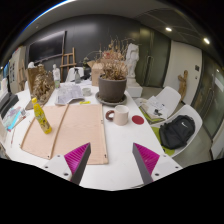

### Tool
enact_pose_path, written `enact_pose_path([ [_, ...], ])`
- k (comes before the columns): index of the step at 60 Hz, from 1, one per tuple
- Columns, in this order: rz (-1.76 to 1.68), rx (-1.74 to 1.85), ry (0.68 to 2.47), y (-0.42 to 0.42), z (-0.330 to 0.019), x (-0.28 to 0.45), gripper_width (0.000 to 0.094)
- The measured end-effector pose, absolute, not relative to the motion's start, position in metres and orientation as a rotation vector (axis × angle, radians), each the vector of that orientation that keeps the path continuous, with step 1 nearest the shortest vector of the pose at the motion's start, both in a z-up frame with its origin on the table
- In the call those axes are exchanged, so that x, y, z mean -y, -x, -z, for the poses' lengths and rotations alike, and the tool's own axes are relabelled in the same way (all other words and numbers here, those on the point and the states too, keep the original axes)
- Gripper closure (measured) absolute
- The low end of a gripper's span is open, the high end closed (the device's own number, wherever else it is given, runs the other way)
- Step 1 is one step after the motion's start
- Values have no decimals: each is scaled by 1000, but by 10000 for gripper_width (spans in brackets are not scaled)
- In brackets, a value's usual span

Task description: Pour water

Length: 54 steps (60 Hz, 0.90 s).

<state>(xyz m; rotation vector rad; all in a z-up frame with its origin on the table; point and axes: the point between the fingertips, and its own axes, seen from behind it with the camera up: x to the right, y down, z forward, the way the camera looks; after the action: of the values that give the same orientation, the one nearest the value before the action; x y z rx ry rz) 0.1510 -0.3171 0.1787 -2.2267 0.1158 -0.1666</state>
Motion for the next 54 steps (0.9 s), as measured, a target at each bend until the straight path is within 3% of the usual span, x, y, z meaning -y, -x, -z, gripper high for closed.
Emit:
enact_pose_path([
  [9,127,-83,2237,-110,-169,312,72],
  [34,-45,12,2138,154,-118,218,72],
  [54,4,-5,2031,207,-65,94,129],
])
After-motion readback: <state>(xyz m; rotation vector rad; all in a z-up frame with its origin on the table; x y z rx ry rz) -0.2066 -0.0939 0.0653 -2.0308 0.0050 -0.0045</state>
